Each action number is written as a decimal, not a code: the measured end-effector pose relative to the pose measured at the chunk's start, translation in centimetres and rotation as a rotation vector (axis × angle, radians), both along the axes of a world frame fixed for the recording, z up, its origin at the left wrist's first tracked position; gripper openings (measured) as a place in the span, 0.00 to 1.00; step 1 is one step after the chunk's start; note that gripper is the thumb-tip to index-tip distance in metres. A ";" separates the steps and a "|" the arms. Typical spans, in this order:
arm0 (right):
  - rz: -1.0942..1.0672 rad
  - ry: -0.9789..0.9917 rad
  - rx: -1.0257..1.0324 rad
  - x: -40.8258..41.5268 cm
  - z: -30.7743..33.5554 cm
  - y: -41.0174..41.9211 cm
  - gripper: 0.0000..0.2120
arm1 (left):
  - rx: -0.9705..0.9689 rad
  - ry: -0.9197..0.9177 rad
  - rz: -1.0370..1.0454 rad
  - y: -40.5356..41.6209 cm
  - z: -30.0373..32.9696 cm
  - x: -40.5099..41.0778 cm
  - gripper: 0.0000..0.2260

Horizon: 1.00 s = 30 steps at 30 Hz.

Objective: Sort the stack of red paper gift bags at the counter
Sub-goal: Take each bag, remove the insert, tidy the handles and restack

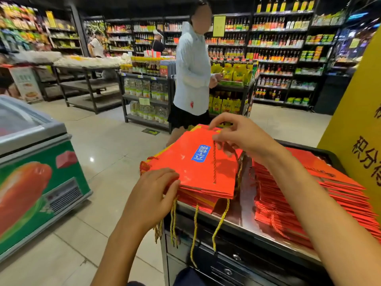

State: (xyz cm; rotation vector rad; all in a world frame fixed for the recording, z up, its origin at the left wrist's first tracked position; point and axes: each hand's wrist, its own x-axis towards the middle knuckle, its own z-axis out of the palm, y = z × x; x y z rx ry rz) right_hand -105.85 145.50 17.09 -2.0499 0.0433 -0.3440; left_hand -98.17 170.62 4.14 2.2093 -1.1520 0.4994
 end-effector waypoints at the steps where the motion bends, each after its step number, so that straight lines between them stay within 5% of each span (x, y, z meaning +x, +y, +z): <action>1: 0.060 0.038 0.108 0.6 0.2 0.6 0.10 | -0.013 0.005 -0.006 0.1 -0.2 -0.2 0.17; 4: 0.195 0.211 0.288 2.6 -0.1 2.2 0.12 | -0.071 0.002 -0.015 0.3 -0.8 -0.8 0.16; 10: 0.117 0.349 0.344 6.0 -3.2 3.8 0.07 | -0.138 -0.009 -0.013 1.1 -1.6 -1.9 0.12; 16: 0.040 0.289 -0.213 6.3 -3.9 2.9 0.09 | -0.339 -0.023 0.123 2.7 -1.6 -1.8 0.09; 21: -0.082 0.110 -0.577 8.3 -3.6 3.7 0.06 | -0.484 0.192 0.205 2.6 -1.6 -1.3 0.08; 23: -0.128 0.084 -0.750 9.7 -3.8 4.1 0.13 | -0.503 0.265 0.185 2.5 -1.6 -1.3 0.08; 26: -0.098 0.154 -0.882 12.5 -4.7 5.1 0.26 | -0.530 0.332 0.162 2.4 -1.5 -1.5 0.08; 30: -0.145 0.192 -0.890 15.2 -6.4 5.3 0.22 | -0.564 0.372 0.139 2.4 -1.4 -1.7 0.08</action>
